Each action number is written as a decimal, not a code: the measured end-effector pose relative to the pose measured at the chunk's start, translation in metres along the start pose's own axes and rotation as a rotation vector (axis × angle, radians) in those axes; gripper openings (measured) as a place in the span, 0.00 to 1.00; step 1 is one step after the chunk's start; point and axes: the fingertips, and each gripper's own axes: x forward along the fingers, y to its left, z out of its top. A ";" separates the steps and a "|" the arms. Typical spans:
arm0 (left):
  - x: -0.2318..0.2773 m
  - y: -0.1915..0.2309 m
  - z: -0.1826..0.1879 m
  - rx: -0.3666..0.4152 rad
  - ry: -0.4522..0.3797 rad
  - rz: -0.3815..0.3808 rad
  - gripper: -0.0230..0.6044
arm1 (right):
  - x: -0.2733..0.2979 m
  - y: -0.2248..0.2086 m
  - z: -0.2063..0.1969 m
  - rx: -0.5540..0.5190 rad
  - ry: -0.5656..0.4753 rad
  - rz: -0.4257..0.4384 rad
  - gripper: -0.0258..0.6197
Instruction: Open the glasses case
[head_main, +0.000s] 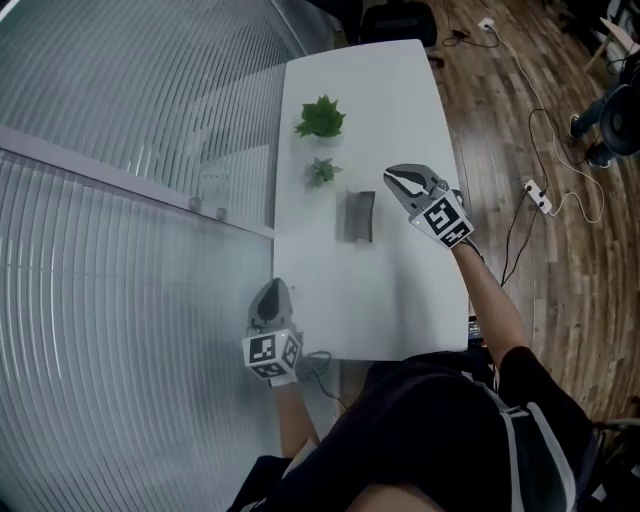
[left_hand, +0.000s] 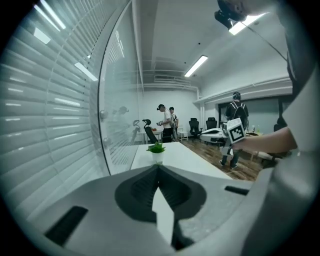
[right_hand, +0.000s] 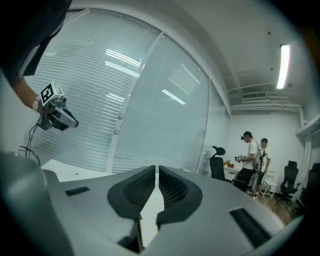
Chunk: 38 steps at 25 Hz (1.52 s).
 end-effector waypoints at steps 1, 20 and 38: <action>0.004 0.003 0.008 0.011 -0.016 0.004 0.03 | -0.010 -0.011 -0.001 0.009 0.005 -0.023 0.09; 0.035 0.004 0.120 0.065 -0.287 0.043 0.03 | -0.108 -0.050 0.047 0.303 -0.082 -0.350 0.09; 0.034 -0.031 0.139 0.035 -0.351 -0.037 0.03 | -0.113 -0.022 0.095 0.217 -0.123 -0.312 0.07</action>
